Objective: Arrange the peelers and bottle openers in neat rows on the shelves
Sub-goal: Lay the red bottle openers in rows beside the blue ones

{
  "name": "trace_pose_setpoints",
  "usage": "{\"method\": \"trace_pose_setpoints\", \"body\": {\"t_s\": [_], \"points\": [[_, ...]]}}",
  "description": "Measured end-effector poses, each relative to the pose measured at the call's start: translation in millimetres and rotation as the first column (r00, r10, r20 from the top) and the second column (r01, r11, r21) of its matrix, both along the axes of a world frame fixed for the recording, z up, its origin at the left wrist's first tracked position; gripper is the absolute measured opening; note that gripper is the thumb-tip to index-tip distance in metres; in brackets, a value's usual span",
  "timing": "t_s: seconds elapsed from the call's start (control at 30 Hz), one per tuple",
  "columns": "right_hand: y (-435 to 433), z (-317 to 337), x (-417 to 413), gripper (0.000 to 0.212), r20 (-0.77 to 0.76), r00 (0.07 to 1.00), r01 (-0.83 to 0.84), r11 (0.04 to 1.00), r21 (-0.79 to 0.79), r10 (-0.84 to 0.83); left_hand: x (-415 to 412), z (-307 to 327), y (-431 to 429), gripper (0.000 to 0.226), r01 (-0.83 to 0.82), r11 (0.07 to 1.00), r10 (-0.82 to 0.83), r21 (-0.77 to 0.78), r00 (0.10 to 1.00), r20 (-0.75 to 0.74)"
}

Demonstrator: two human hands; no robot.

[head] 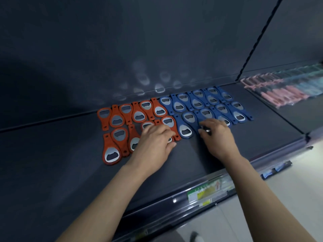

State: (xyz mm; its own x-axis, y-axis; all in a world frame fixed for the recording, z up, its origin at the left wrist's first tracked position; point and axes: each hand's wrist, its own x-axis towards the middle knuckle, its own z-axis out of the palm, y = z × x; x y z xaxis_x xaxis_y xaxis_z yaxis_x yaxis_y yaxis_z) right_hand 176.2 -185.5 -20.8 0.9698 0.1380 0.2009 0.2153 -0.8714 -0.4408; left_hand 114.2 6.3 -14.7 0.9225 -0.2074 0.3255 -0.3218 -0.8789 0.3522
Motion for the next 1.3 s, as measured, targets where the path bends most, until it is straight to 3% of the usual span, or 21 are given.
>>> {"method": "trace_pose_setpoints", "body": {"t_s": [0.13, 0.63, 0.87, 1.13, 1.3], "points": [[0, -5, -3, 0.029, -0.005, 0.998, -0.055, 0.998, 0.012, 0.055, 0, -1, -13, 0.027, 0.019, 1.0, -0.018, 0.011, 1.0, -0.019], [-73, 6, 12, 0.029, 0.008, 0.967, -0.253, 0.967, 0.03, 0.253, -7, 0, -77, 0.027, -0.187, 0.981, 0.188, 0.04, 0.982, -0.019], [-76, 2, 27, 0.036, 0.042, 0.895, -0.443, 0.896, -0.031, 0.444, -3, -11, -93, 0.031, -0.344, 0.936, 0.348, 0.077, 0.937, -0.035], [-51, -6, 29, 0.041, -0.006, 0.831, -0.551, 0.82, -0.157, 0.557, -6, -14, -93, 0.033, -0.334, 0.936, 0.341, 0.114, 0.938, -0.056], [-43, -9, 27, 0.045, -0.035, 0.828, -0.559, 0.818, -0.135, 0.559, -7, -17, -85, 0.037, -0.304, 0.943, 0.314, 0.139, 0.948, -0.056]]}}
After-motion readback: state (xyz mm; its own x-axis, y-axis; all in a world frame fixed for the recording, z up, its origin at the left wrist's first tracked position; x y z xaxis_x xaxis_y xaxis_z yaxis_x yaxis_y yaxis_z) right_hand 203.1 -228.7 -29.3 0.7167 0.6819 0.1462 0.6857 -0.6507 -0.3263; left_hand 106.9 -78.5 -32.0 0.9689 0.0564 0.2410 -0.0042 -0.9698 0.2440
